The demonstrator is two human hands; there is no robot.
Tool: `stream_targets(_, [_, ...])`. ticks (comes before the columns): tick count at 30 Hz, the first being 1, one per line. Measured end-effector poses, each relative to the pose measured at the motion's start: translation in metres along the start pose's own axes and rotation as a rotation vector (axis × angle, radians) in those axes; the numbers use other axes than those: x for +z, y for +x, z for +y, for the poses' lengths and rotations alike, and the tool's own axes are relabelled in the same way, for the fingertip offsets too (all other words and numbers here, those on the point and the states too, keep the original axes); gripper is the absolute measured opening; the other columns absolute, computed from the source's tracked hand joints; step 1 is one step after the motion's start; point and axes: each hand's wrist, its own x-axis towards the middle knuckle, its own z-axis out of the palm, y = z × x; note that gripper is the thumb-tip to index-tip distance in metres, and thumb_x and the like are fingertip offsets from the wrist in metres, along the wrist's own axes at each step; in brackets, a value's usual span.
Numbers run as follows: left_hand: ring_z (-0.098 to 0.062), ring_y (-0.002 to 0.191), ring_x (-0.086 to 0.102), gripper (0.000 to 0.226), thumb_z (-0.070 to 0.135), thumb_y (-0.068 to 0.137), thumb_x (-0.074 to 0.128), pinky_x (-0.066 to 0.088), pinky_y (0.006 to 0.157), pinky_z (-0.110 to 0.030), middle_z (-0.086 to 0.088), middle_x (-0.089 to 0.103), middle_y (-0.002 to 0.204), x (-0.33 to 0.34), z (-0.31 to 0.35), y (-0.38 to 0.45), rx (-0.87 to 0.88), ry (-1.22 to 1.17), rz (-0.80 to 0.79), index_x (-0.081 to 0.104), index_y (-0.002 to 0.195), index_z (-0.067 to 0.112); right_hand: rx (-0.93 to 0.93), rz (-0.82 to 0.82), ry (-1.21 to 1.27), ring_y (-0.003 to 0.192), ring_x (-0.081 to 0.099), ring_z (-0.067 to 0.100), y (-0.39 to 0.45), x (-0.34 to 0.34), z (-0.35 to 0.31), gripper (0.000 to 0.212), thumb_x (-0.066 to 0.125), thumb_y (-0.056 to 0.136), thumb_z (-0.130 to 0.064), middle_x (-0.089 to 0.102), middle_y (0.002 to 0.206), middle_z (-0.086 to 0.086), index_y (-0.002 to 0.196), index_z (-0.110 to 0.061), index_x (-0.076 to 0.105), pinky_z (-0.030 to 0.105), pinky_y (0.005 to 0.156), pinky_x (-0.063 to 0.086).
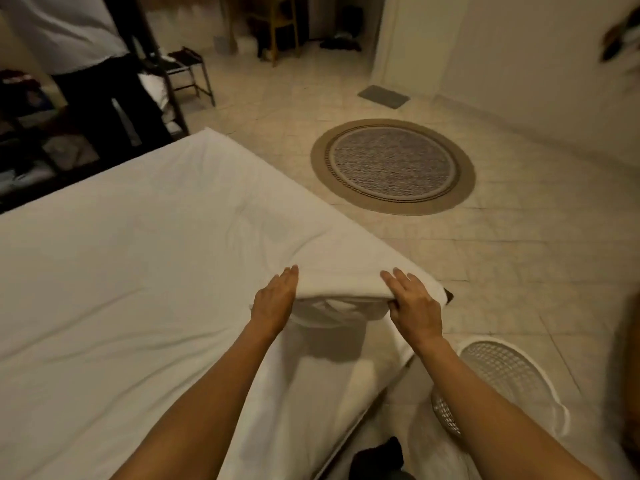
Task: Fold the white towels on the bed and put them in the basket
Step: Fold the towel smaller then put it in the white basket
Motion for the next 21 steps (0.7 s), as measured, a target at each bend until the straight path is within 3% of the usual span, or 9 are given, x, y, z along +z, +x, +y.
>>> stream_targets(7, [-0.027, 0.135, 0.037, 0.056, 0.007, 0.097, 0.04, 0.044, 0.099, -0.042, -0.009, 0.026, 0.155, 0.005, 0.121, 0.048, 0.257, 0.072, -0.043, 0.018, 0.149, 0.01, 0.225, 0.071, -0.088, 0.104, 0.063, 0.032, -0.032, -0.046, 0.1, 0.062, 0.076, 0.063, -0.001, 0.065, 0.119, 0.009, 0.122, -0.018, 0.062, 0.041, 0.056, 0.057])
stream_targets(14, [-0.028, 0.121, 0.049, 0.061, 0.009, 0.093, 0.051, 0.048, 0.089, -0.041, -0.009, 0.036, 0.148, 0.04, 0.263, 0.078, 0.497, 0.126, -0.083, 0.021, 0.146, 0.01, 0.471, 0.135, -0.123, 0.101, 0.064, 0.029, -0.085, -0.084, 0.211, 0.061, 0.074, 0.061, 0.005, 0.067, 0.115, 0.006, 0.117, -0.018, 0.064, 0.038, 0.053, 0.056])
stream_targets(21, [-0.028, 0.118, 0.052, 0.068, 0.012, 0.088, 0.059, 0.049, 0.091, -0.041, -0.009, 0.041, 0.144, 0.079, 0.371, 0.078, 0.633, 0.129, -0.154, 0.023, 0.145, 0.01, 0.633, 0.141, -0.079, 0.107, 0.061, 0.029, -0.136, -0.101, 0.299, 0.06, 0.069, 0.067, 0.005, 0.064, 0.121, 0.007, 0.122, -0.017, 0.062, 0.041, 0.061, 0.058])
